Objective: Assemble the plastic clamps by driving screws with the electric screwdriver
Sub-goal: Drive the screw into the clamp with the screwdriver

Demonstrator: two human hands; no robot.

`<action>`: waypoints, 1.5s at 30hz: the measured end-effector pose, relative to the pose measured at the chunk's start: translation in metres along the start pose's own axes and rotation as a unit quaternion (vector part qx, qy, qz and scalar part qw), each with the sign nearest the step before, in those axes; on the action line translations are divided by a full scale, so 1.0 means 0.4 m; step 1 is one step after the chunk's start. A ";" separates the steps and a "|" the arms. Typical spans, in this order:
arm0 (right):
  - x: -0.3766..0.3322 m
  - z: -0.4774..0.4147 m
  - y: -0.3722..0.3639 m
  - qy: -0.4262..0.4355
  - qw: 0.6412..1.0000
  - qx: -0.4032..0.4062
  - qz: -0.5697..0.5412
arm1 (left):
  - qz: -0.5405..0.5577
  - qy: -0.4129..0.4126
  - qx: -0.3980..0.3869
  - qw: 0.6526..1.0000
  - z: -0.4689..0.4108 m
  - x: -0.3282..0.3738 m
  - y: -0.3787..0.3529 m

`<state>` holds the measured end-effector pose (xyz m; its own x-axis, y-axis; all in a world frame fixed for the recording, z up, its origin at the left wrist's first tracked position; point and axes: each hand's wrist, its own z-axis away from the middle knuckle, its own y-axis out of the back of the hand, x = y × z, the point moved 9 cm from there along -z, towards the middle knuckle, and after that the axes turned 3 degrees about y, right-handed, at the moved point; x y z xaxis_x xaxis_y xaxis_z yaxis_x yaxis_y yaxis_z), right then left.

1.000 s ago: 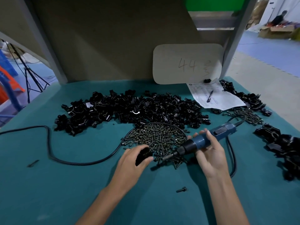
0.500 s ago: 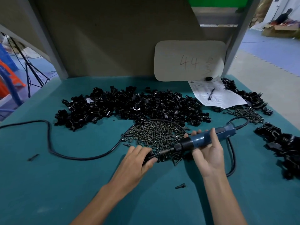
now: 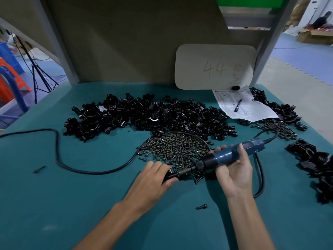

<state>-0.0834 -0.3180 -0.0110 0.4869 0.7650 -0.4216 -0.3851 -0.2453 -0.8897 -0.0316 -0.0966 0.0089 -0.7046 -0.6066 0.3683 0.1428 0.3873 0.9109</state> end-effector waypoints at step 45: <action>-0.201 0.042 0.028 0.138 0.628 0.155 0.750 | 0.055 0.039 0.031 0.997 0.000 -0.020 0.012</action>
<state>-0.1399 -0.3722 0.0160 -0.5043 -0.3311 -0.7976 -0.6867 -0.4062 0.6028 -0.0252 -0.0898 0.0103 -0.6310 -0.6087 0.4810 0.1719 0.4949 0.8518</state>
